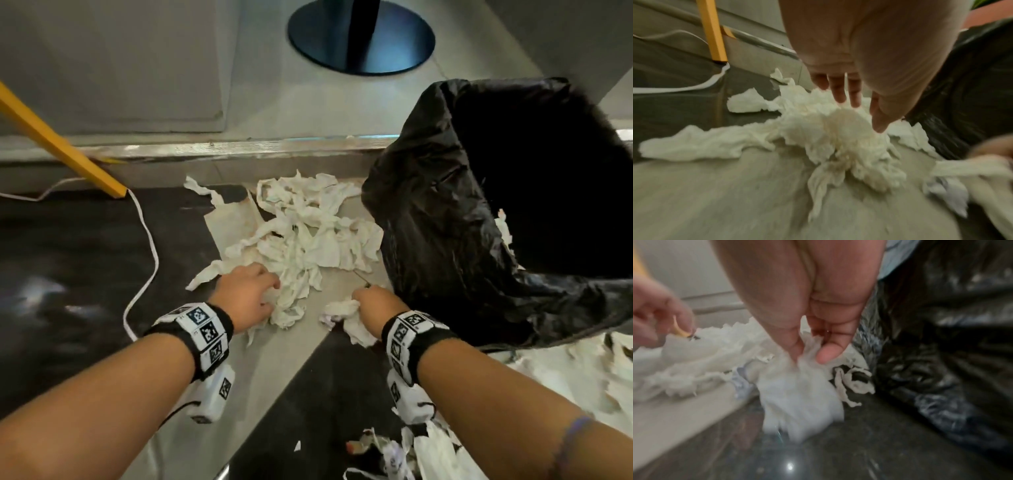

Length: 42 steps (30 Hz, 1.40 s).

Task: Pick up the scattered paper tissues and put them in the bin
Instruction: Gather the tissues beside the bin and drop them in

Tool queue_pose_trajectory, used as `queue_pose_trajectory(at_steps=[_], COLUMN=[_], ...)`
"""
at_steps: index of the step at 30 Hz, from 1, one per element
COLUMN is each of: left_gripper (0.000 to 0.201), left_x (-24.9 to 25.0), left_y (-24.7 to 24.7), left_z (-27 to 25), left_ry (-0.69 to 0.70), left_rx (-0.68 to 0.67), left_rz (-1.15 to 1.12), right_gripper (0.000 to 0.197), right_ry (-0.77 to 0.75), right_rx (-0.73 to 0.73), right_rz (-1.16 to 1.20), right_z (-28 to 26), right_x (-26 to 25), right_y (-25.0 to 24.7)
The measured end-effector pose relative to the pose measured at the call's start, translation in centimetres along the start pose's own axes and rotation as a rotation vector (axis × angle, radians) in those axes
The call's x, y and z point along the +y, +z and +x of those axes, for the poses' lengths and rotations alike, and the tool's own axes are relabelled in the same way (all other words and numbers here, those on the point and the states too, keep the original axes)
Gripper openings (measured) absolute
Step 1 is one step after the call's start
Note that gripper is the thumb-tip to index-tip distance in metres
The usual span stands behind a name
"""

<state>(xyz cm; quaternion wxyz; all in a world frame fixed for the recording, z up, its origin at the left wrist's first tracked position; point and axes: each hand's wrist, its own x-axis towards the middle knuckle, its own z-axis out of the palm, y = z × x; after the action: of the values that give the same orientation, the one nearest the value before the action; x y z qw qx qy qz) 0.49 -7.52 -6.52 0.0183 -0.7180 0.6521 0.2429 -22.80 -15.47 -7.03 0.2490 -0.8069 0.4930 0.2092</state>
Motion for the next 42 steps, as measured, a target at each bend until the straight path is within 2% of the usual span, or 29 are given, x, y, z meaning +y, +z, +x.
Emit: queue_pose_trajectory(at_steps=[2, 5, 6, 8, 10, 12, 15, 17, 18, 19, 20, 23, 25, 26, 29, 33, 37, 42], left_gripper=[0.052, 0.077, 0.075, 0.054, 0.026, 0.012, 0.014, 0.019, 0.03, 0.039, 0.038, 0.02, 0.032, 0.037, 0.039, 0.016, 0.022, 0.013], left_x=[0.6, 1.0, 0.8, 0.5, 0.4, 0.3, 0.1, 0.2, 0.3, 0.2, 0.1, -0.5, -0.8, -1.0, -1.6, -3.2, -4.2, -5.8], left_y=[0.9, 2.0, 2.5, 2.9, 2.9, 2.5, 1.4, 0.4, -0.2, -0.7, -1.3, -2.2, -2.7, -2.9, -3.2, -3.3, -3.3, -3.4], left_z=[0.0, 0.1, 0.3, 0.5, 0.8, 0.9, 0.7, 0.2, -0.1, -0.3, -0.5, -0.8, -0.9, -1.0, -1.3, -2.1, -2.8, -3.7], left_ry=[-0.008, -0.091, -0.126, -0.139, -0.07, -0.009, 0.005, 0.001, -0.013, -0.03, -0.034, -0.031, -0.078, -0.093, -0.138, -0.271, -0.337, -0.358], left_rx=[0.011, -0.11, -0.152, -0.196, -0.146, -0.073, 0.037, 0.126, 0.169, 0.202, 0.225, 0.28, 0.3, 0.308, 0.382, 0.51, 0.498, 0.483], left_rz=[0.095, 0.175, 0.171, 0.146, 0.112, 0.055, -0.115, -0.284, -0.355, -0.417, -0.457, -0.548, -0.565, -0.542, -0.507, -0.634, -0.66, -0.535], right_gripper=[0.031, 0.025, 0.026, 0.039, 0.049, 0.044, 0.027, 0.027, 0.032, 0.036, 0.037, 0.043, 0.065, 0.07, 0.056, 0.024, 0.044, 0.023], right_ry=[0.038, 0.075, 0.079, 0.097, 0.117, 0.147, 0.165, 0.11, 0.082, 0.055, 0.046, 0.036, 0.016, 0.017, 0.035, -0.036, -0.031, -0.09], right_rx=[0.072, 0.289, 0.351, 0.425, 0.441, 0.437, 0.412, 0.399, 0.379, 0.372, 0.369, 0.332, 0.286, 0.264, 0.229, 0.254, 0.006, -0.032], right_rz=[0.209, 0.531, 0.657, 0.866, 0.965, 1.051, 1.061, 1.109, 1.131, 1.091, 0.991, 0.713, 0.634, 0.637, 0.667, 0.35, 0.047, -0.002], right_z=[0.2, 0.4, 0.4, 0.2, 0.2, 0.6, 1.2, 1.6, 1.8, 1.8, 1.7, 1.1, 0.6, 0.6, 1.0, 1.4, 1.1, 1.0], right_x=[-0.4, -1.2, -1.5, -2.3, -2.9, -3.1, -3.1, -3.1, -3.0, -3.0, -3.1, -3.8, -4.3, -4.4, -4.8, -5.3, -5.4, -4.9], right_y=[-0.1, -1.3, -2.0, -3.5, -4.7, -5.5, -5.7, -5.3, -5.0, -4.7, -4.3, -3.2, -2.7, -2.4, -1.0, 0.6, 2.6, 4.3])
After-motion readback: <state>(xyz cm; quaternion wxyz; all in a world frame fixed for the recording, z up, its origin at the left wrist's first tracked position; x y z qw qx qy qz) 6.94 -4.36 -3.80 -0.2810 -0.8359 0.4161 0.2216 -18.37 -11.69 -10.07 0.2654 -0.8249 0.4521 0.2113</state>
